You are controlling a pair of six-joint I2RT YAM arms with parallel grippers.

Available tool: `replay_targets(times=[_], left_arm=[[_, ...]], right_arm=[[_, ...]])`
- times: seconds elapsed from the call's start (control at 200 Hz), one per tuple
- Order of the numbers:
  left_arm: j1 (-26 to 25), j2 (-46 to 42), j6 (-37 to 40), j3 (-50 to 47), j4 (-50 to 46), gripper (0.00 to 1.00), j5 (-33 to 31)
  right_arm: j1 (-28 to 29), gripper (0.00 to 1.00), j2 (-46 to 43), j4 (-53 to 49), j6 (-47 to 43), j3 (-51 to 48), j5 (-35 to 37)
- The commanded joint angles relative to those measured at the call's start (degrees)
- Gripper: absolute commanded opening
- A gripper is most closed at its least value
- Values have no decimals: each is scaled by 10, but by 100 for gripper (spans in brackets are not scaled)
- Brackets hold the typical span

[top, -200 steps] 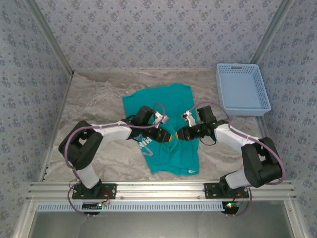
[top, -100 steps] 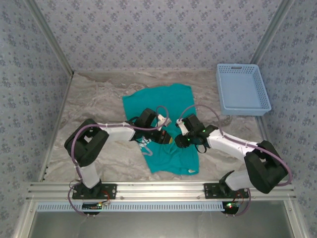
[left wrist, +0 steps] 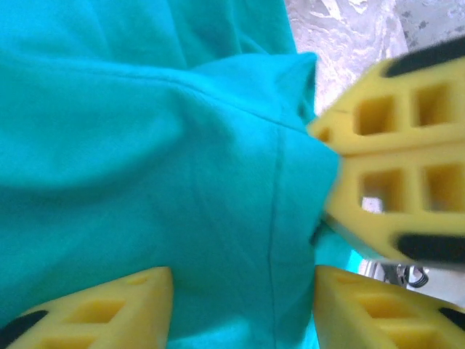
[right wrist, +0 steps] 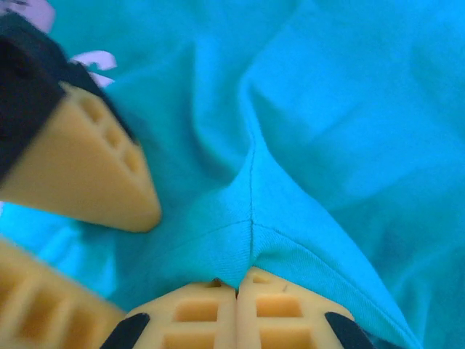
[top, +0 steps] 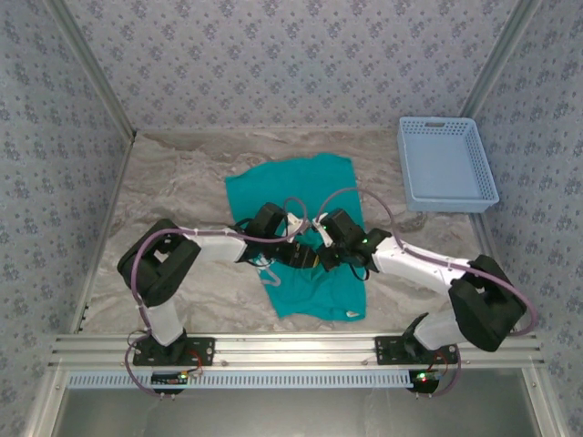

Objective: Fold the inside-out t-shirt

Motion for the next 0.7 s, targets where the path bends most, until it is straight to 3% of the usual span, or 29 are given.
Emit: replay_targets(times=[0.0,0.095,0.22,0.38,0.52,0.605,0.695], left_arm=[[-3,-5,1,9,5,22,-26],[4,-13,-1,1,-8,0,-60],[22,-30,1,-22,-23,0,-90],[48,-48,-2,-55,-13,0,-54],[51,-60,11,-67,-10,0,-27],[47,-55,10,-60,-3,1,-7],[41,-48,3,-52,17,3,8]], right_arm=[[-26,0,-46,10,-7,-6,-96],[-70,0,-77,30,-1,-34,-191],[-134,0,-99,37,13,-58,-278],[-164,0,-116,3,-11,-59,-279],[-167,0,-116,-27,-30,-40,-228],[-151,17,-99,-26,-38,-27,-263],[-102,28,-74,-27,-47,-13,-212]])
